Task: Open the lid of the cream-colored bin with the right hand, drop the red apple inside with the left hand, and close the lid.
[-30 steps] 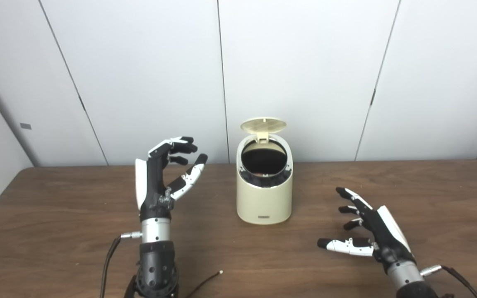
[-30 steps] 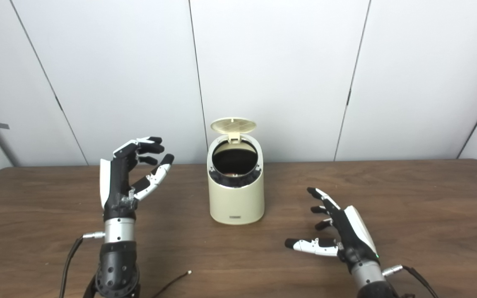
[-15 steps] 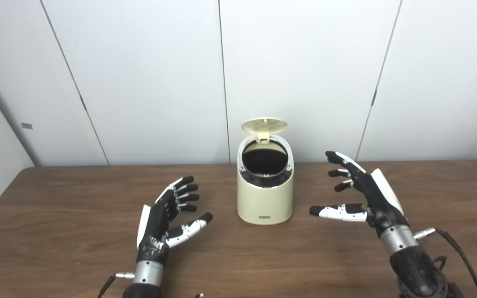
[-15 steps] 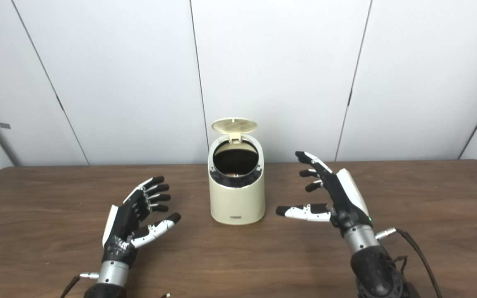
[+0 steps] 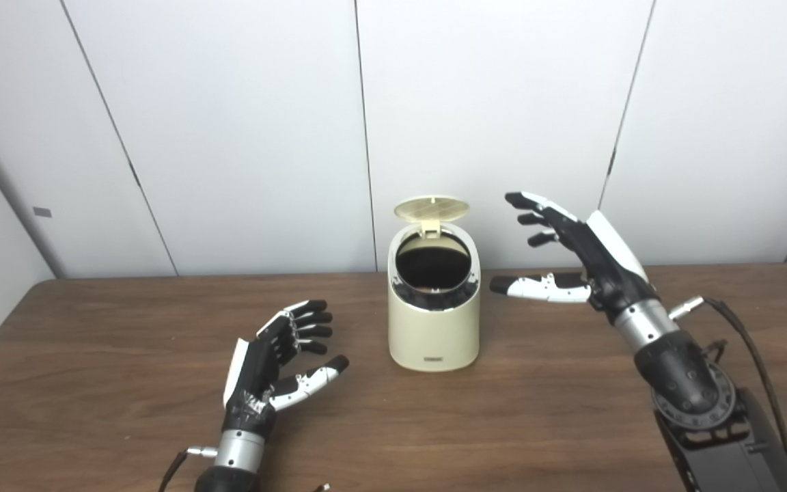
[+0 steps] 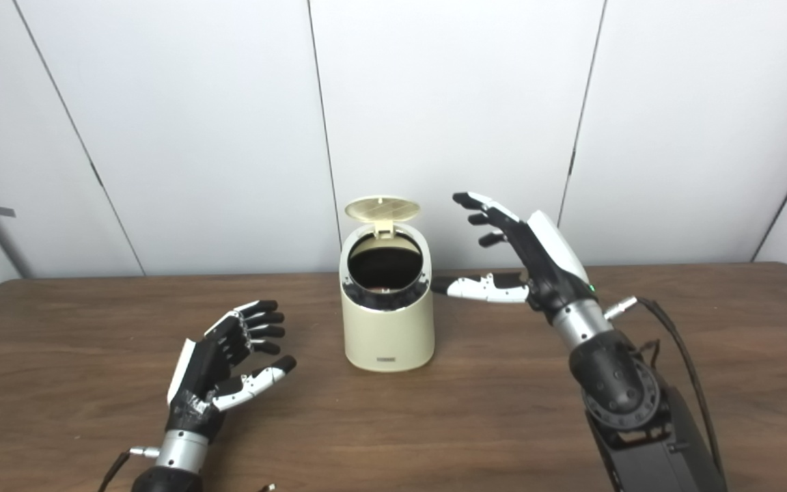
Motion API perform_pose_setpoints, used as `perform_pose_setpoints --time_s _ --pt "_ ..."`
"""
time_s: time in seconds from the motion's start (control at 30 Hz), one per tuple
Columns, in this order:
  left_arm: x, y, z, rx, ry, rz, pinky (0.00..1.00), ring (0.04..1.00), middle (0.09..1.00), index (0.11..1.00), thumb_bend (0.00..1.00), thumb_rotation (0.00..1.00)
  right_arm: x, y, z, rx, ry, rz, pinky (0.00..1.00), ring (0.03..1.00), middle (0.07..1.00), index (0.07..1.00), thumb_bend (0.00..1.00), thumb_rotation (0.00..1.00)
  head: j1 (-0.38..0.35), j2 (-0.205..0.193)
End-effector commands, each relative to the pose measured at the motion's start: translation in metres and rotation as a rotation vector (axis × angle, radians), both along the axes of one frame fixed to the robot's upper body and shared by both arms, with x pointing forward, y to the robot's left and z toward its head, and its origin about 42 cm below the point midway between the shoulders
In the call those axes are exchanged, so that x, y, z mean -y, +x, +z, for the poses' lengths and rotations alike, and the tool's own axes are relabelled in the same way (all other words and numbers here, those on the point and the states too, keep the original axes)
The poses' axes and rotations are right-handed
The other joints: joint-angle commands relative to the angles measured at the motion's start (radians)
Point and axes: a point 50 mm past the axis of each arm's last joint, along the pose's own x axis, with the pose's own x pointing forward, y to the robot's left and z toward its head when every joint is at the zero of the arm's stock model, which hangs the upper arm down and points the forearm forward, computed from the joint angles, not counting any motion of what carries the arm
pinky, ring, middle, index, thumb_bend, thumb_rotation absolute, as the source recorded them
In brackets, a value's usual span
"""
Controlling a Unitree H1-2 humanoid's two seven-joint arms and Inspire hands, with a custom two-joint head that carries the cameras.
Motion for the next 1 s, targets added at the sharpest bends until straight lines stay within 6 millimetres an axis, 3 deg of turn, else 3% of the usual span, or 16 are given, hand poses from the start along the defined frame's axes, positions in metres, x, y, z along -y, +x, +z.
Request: perform_pose_setpoints --time_s 0.0,0.1,0.37,0.73,0.97 --pt "-0.006 -0.014 -0.031 -0.081 0.025 0.008 0.58 0.671 0.713 0.754 0.65 0.00 -0.005 0.007 0.035 0.087 -0.077 0.009 0.71 0.841 0.883 0.855 0.70 0.58 0.000 0.001" --pt "-0.005 -0.015 -0.034 -0.086 0.037 0.012 0.58 0.668 0.711 0.754 0.66 0.00 -0.011 0.015 0.051 0.087 -0.150 -0.012 0.72 0.860 0.887 0.856 0.72 0.65 -0.003 -0.001" --pt "-0.001 -0.017 -0.038 -0.084 0.034 0.007 0.60 0.669 0.711 0.755 0.66 0.00 -0.028 0.028 0.079 0.079 -0.301 -0.011 0.69 0.864 0.884 0.862 0.69 0.64 0.003 -0.004" --pt "0.003 -0.018 -0.039 -0.095 0.039 0.002 0.59 0.673 0.713 0.748 0.66 0.00 -0.048 0.029 0.085 0.070 -0.437 0.043 0.81 0.926 0.883 0.859 0.66 0.65 0.011 -0.001" --pt "0.007 -0.018 -0.040 -0.100 0.050 -0.009 0.58 0.674 0.709 0.748 0.66 0.00 -0.052 0.025 0.084 0.127 -0.536 0.089 0.84 0.974 0.849 0.817 0.66 0.60 0.018 0.006"
